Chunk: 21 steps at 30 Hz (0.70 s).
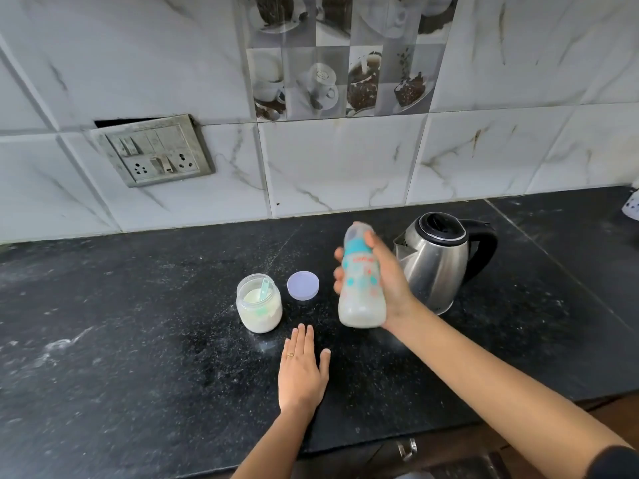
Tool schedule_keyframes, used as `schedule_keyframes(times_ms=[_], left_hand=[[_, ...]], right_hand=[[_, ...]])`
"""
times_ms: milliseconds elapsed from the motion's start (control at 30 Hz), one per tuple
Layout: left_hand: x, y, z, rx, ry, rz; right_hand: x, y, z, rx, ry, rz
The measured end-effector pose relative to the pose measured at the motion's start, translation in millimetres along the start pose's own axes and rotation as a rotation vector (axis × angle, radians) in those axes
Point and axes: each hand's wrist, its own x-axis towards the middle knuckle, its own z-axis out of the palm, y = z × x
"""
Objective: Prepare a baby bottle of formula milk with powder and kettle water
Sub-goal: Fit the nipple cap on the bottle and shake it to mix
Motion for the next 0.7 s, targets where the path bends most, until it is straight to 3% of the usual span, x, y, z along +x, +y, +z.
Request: schedule_keyframes(times_ms=[67,200,367,567,700], left_hand=[[-0.3,0.5,0.6,-0.004,0.003,-0.006],[-0.2,-0.2,-1.0,0.014,0.004,-0.008],[0.2,0.9,-1.9,0.002,-0.003,-0.003],[0.2,-1.5,-0.1,0.019,-0.007,0.003],[1.2,-2.3,3.1,0.008,-0.014,-0.003]], right_hand=[[-4.0,1.1,3.0,-0.047,-0.053,-0.022],[12.8,-23.6,11.3,0.255,0.106,-0.116],[-2.1,-0.3,2.4,-0.012,-0.014,-0.014],[15.3,-20.6,3.5,0.212,0.135,-0.092],[3.2,5.1,1.1,-0.044,-0.006,0.004]])
